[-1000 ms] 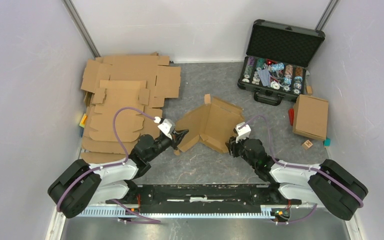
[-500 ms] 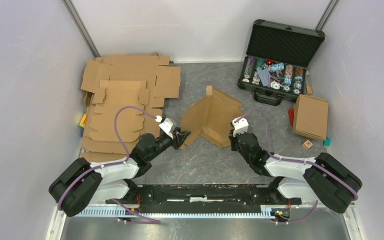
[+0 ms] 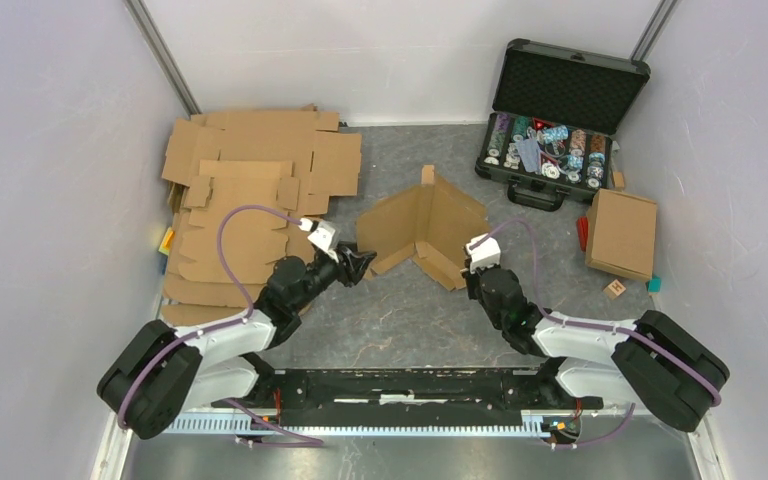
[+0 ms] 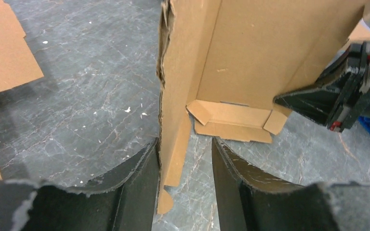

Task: Fold the paper box

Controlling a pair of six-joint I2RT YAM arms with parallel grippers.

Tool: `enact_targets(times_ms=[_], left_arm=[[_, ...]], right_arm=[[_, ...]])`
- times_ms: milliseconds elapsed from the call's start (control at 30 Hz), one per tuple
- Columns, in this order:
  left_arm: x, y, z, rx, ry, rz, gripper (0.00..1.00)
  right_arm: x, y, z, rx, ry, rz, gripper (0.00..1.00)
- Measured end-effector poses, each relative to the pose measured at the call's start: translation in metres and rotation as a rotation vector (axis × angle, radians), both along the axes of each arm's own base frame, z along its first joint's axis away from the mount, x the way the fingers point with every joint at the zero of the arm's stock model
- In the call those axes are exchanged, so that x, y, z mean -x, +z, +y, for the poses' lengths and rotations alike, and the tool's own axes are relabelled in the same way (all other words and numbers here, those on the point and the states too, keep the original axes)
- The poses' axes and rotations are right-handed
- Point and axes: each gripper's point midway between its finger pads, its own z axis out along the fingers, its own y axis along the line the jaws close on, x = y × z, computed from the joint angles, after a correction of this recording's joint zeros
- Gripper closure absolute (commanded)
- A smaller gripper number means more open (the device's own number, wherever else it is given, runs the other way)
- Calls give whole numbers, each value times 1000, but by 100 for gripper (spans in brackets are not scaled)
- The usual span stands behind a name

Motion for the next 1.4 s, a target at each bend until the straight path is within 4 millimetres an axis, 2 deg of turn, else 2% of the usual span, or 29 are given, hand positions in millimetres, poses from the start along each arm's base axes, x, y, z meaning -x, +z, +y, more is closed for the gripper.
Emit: enact_targets(times_ms=[100, 233, 267, 300, 367, 400, 567, 700, 833, 967, 1167, 1400], left_arm=[[-7, 6, 1, 19, 10, 4, 49], [-14, 24, -4, 45, 2, -27, 52], [-15, 28, -5, 51, -2, -35, 55], [-15, 31, -5, 54, -5, -40, 65], [-16, 32, -5, 56, -5, -43, 92], [-16, 31, -6, 56, -5, -42, 98], [-18, 26, -8, 40, -15, -38, 98], [-16, 25, -12, 41, -41, -43, 98], [-13, 25, -15, 42, -66, -46, 98], [-10, 25, -16, 38, -82, -47, 98], [-9, 25, -16, 29, -90, -60, 98], [-9, 24, -16, 21, -91, -63, 98]], right_arm=[[1, 1, 2, 8, 13, -10, 88], [1, 4, 5, 18, 26, -24, 88], [2, 4, 5, 21, 29, -28, 88], [2, 5, 6, 24, 31, -30, 88], [2, 5, 6, 31, 32, -36, 87], [2, 5, 6, 34, 33, -37, 84], [3, -1, 5, 50, 28, -18, 75], [4, -1, 6, 28, 20, -10, 58], [2, 2, 2, -2, -22, -13, 57], [3, -4, -7, 3, -77, 10, 56], [6, -13, -19, 17, -131, 48, 43], [3, -4, -25, -37, -164, 30, 47]])
